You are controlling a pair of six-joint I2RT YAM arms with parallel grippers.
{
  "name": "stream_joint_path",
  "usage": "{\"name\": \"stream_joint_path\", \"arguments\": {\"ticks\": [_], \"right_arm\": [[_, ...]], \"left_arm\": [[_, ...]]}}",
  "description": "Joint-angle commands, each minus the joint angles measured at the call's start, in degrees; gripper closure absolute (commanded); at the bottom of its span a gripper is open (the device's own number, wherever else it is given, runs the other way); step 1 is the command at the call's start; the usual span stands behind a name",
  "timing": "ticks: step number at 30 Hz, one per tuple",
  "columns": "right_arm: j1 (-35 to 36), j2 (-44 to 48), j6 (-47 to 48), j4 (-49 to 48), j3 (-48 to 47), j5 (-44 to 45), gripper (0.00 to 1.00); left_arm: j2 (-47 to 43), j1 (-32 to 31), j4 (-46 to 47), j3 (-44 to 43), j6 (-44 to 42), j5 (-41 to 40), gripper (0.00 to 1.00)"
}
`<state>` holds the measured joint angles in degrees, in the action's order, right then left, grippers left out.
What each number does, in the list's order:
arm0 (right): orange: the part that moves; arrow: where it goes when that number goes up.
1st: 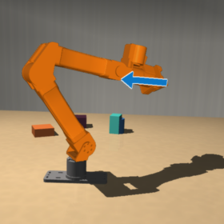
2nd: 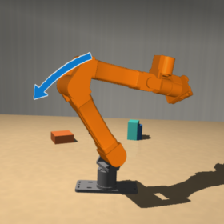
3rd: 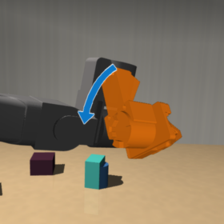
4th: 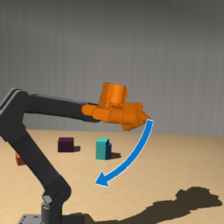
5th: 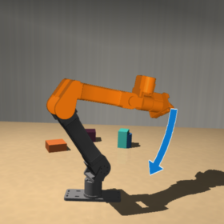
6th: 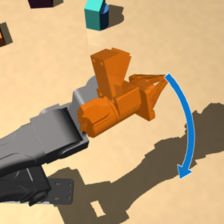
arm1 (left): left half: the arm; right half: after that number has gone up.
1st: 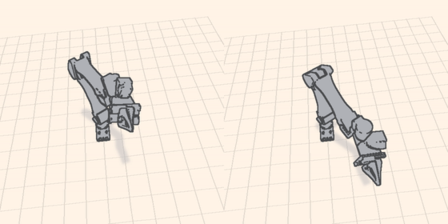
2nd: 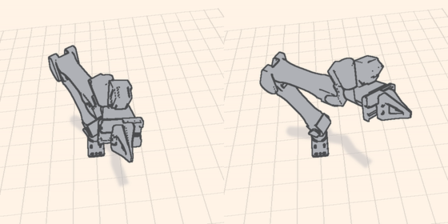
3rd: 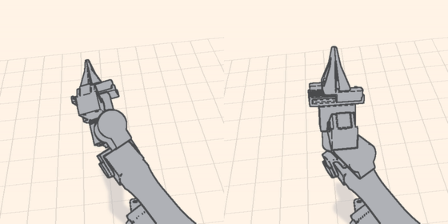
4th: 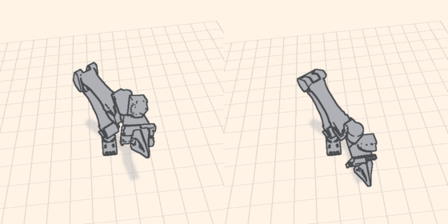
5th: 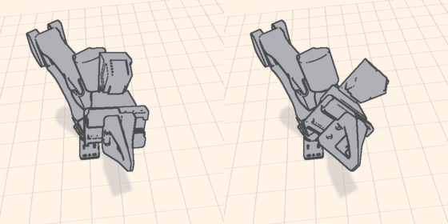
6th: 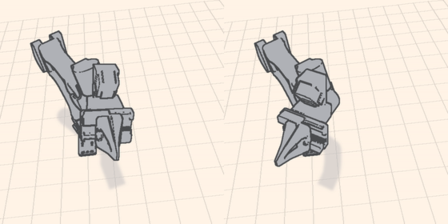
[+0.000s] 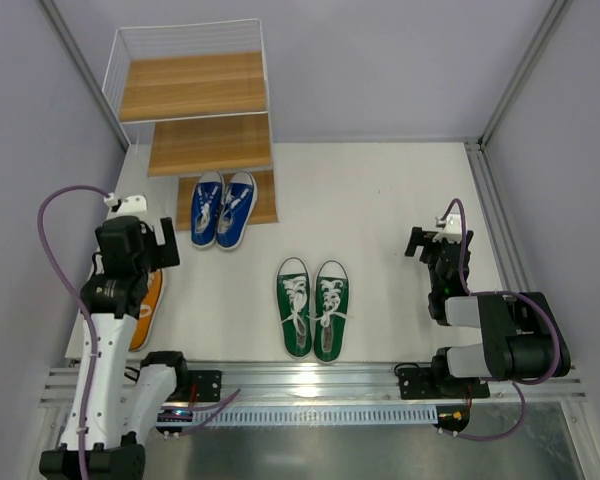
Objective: Place and organize the shoes onto the shoe shelf
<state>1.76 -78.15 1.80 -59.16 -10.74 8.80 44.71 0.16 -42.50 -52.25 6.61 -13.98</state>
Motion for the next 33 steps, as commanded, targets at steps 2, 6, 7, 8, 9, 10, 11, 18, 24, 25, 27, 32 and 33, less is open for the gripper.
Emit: {"name": "stream_joint_path", "arguments": {"ticks": [2,6,7,8,9,10,11,18,24,25,27,32,33], "right_arm": [[-0.2,-0.1,-0.1,-4.7,-1.1,-0.4,0.03],[-0.2,-0.1,-0.1,-4.6,-1.1,-0.4,0.03],[-0.2,-0.1,-0.2,-4.6,-1.1,-0.4,0.03],[-0.2,-0.1,-0.1,-4.5,-1.1,-0.4,0.03],[-0.2,-0.1,-0.1,-4.6,-1.1,-0.4,0.03],[-0.2,0.0,-0.1,-4.6,-1.1,-0.4,0.03],[-0.2,0.0,-0.1,-4.5,-1.1,-0.4,0.03],[-0.2,-0.2,-0.1,-4.7,-1.1,-0.4,0.03],[-0.3,-0.1,-0.2,-4.6,-1.0,-0.4,0.03],[-0.2,-0.1,-0.1,-4.6,-1.0,-0.4,0.03],[-0.2,-0.1,-0.1,-4.5,-1.0,-0.4,0.03],[-0.2,-0.1,-0.1,-4.6,-1.1,-0.4,0.03],[-0.2,-0.1,-0.1,-4.7,-1.0,-0.4,0.03]], "left_arm": [[4.8,6.2,1.6,0.0,-16.8,-1.1,0.0],[9.0,16.3,-7.7,-4.5,-24.3,15.6,0.0],[11.8,18.4,-8.4,-4.7,-25.7,17.0,0.0],[13.2,21.2,-8.6,-4.8,-27.3,18.4,0.0],[14.7,24.2,-8.8,-5.4,-28.4,23.4,0.0],[16.6,30.9,-10.7,-6.3,-31.1,26.0,0.0],[19.5,33.6,-12.1,-7.2,-32.4,29.3,0.0],[19.3,37.9,-13.5,-5.2,-34.9,30.2,0.0],[19.5,37.9,-12.5,0.6,-37.1,23.0,0.0],[19.1,38.0,-11.7,1.4,-37.1,21.7,0.0],[19.1,38.2,-10.5,2.7,-37.6,20.7,0.0],[19.1,39.2,-4.8,4.3,-35.6,17.5,0.0],[18.9,39.5,-4.6,4.4,-35.6,17.3,0.0]]}}
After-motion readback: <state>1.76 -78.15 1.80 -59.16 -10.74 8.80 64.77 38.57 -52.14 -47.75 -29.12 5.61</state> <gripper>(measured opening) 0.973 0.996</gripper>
